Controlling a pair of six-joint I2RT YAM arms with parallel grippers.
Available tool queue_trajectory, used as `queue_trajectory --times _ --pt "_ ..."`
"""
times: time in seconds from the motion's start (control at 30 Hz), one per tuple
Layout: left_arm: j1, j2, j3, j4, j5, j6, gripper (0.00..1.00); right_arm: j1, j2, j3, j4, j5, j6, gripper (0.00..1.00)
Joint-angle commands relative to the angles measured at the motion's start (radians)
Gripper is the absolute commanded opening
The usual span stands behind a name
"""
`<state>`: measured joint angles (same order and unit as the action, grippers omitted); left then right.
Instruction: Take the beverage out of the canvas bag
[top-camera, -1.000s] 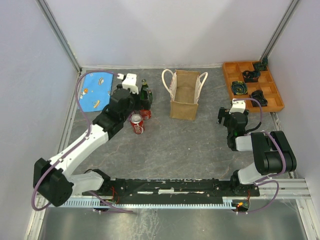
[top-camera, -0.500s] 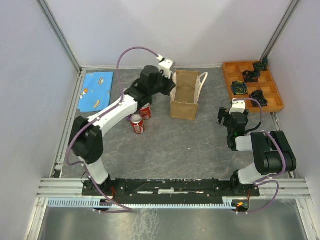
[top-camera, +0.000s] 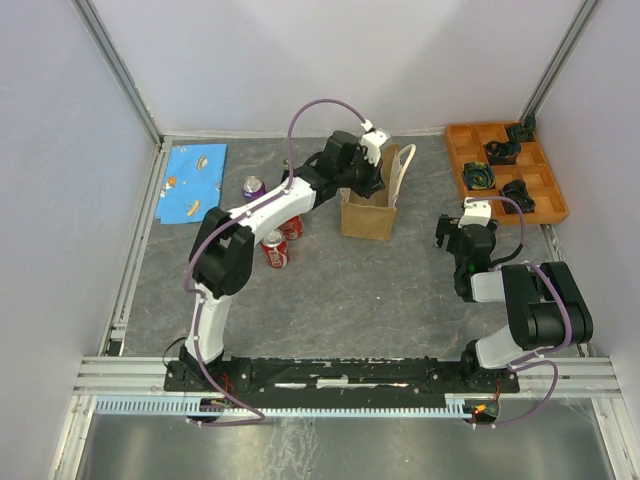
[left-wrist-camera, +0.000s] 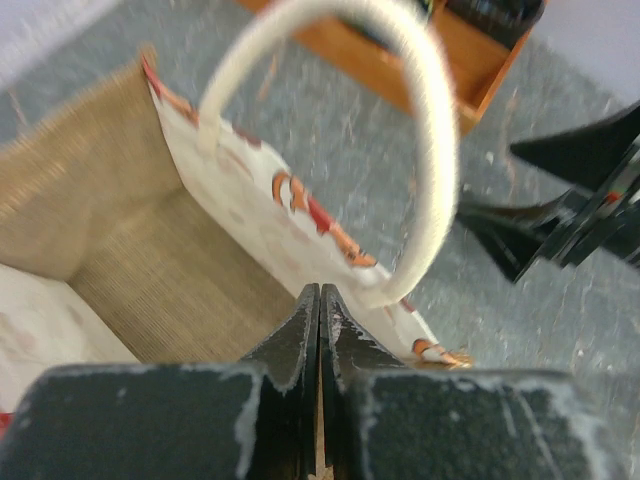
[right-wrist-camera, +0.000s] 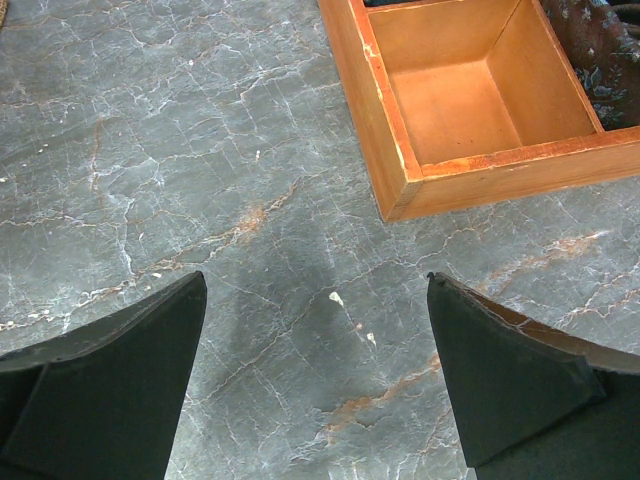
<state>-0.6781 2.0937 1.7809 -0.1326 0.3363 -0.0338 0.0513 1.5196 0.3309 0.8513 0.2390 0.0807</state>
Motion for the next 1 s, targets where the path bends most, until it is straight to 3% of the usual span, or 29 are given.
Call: queue_trajectory --times 0.0,0.2,0.5,0.97 --pt "0.003 0.019 0.04 -0.046 0.023 0.018 0.03 -0.002 -0.009 0.028 0.025 -0.007 -0.004 0.99" --pt "-0.003 0.07 0.08 -0.14 0.054 0.029 0.03 -0.003 -0.01 0.028 0.025 -0.007 -0.004 0.99" --pt "-0.038 -0.01 -0.039 -0.187 0.168 0.06 0.03 -0.003 -0.01 0.028 0.025 -0.007 -0.005 0.99" --pt "-0.095 -0.152 -0.135 -0.099 0.3 -0.008 0.06 -0.002 -0.009 0.028 0.025 -0.008 -0.005 0.99"
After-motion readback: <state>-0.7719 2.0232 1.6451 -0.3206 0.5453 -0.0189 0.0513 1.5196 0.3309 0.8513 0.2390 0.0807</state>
